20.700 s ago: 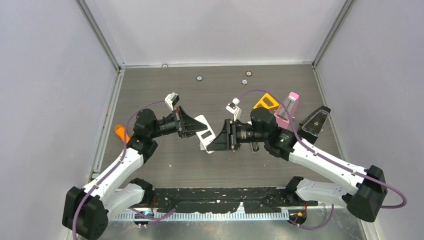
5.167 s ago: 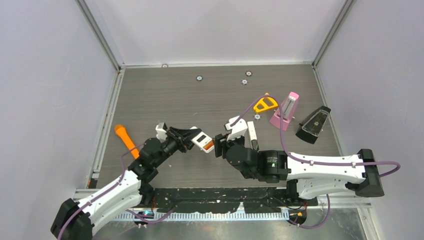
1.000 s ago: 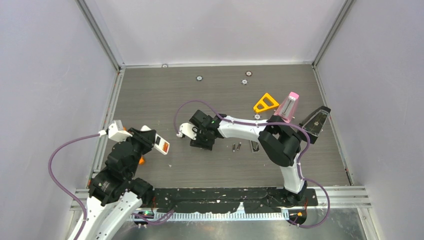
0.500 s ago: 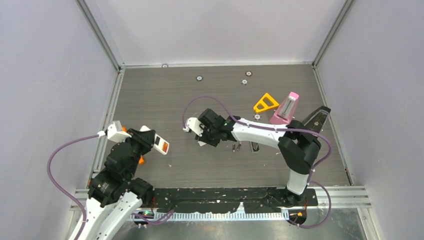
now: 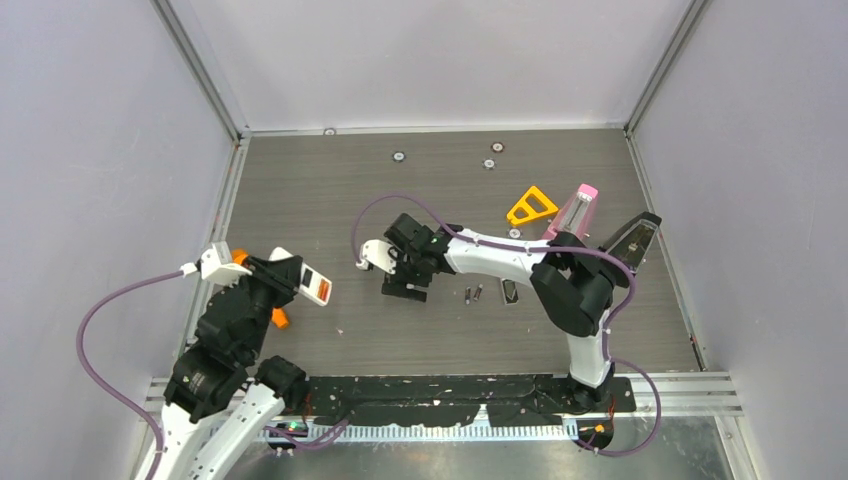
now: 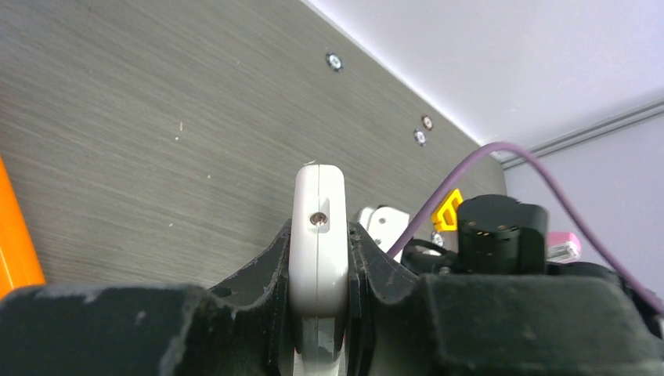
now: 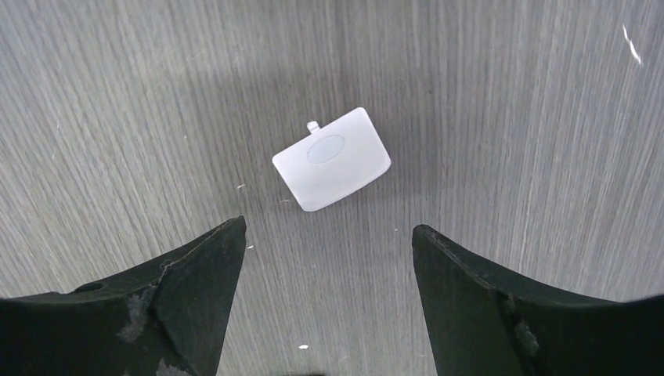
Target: Load the batteries into the remote control
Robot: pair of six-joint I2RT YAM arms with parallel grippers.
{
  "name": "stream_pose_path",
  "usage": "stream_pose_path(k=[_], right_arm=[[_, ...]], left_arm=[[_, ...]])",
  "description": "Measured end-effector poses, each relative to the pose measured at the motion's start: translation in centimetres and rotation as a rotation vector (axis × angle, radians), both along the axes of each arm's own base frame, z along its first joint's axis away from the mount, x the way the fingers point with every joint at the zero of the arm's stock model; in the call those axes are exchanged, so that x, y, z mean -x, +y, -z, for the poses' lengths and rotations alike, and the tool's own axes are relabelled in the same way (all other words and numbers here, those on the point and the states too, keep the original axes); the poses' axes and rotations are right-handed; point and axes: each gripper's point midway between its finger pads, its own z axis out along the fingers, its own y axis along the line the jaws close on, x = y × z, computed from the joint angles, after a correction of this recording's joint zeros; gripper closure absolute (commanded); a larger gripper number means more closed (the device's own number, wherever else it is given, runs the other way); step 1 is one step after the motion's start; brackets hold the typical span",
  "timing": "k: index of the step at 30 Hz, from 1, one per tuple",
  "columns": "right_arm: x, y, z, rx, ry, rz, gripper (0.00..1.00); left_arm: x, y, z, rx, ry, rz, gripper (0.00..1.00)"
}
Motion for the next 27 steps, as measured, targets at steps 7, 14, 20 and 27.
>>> stream_pose_path(k=[7, 14, 20, 27], right_arm=[[-0.5, 0.3, 0.1, -0.021, -0.011, -0.124, 0.2], [-1.1, 0.4, 2.1, -0.014, 0.001, -0.215, 0.22], [-1.1, 1.2, 2.0, -0.041, -0.012, -0.281, 0.22], [-0.7, 1.9, 2.0, -0.073, -0.002, -0.323, 0.28]], left_arm=[[0.3, 0.4, -2.4, 0.001, -0.048, -0.004, 1.0], [0.3, 0.6, -2.4, -0.009, -0.048, -0.011, 1.0], [0.2, 0.7, -2.3, -0.016, -0.044, -0.017, 1.0], [0.1, 0.7, -2.2, -0.022, -0.041, -0.02, 1.0]])
